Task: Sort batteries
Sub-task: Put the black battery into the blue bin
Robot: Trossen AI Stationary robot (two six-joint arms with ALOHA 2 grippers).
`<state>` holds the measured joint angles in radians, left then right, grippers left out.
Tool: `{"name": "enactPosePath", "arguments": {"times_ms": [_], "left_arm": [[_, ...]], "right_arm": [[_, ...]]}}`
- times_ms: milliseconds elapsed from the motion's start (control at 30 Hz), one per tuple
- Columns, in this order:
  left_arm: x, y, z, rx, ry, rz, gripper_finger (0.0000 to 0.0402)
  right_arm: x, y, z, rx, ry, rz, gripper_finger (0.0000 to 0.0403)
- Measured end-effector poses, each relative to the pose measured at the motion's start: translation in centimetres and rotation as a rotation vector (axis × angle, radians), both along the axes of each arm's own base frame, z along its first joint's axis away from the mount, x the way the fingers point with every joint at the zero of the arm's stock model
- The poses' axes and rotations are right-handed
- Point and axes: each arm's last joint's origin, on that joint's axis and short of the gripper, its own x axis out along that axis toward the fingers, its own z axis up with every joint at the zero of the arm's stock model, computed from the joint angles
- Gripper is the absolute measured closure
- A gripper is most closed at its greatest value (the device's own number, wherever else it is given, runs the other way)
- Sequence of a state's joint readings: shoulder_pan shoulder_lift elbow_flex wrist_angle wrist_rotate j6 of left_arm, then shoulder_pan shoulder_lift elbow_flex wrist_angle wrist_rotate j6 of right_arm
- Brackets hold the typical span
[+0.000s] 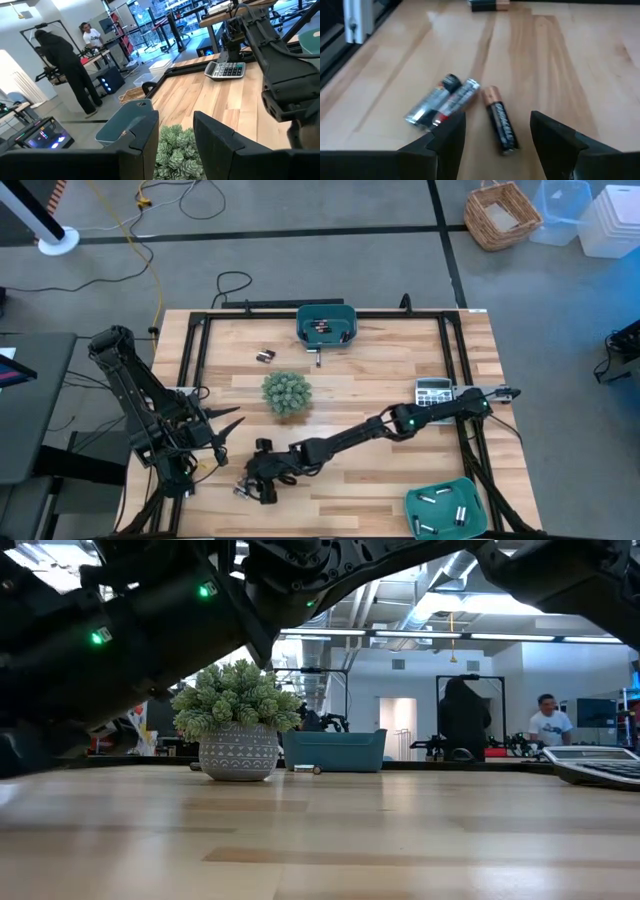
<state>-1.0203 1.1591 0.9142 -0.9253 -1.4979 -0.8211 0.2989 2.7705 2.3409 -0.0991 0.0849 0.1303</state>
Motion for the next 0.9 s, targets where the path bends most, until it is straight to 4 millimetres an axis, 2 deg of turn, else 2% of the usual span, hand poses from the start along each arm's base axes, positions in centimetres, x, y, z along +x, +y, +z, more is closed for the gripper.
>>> {"name": "enactPosePath", "arguments": {"times_ms": [233,600,900], "left_arm": [[0.0,0.0,0.0,-0.001,0.0,0.0,0.0286],[0.0,-0.01,-0.02,-0.004,0.004,-0.002,0.0286],[0.0,0.0,-0.03,-0.005,0.004,-0.002,0.0286]], "right_arm": [[-0.04,-0.22,-0.18,-0.013,0.017,-0.001,0.0178],[0.0,-0.76,-0.3,-0.048,0.03,-0.018,0.0281],[-0.01,-0.95,-0.33,-0.058,0.04,-0.015,0.0328]]}}
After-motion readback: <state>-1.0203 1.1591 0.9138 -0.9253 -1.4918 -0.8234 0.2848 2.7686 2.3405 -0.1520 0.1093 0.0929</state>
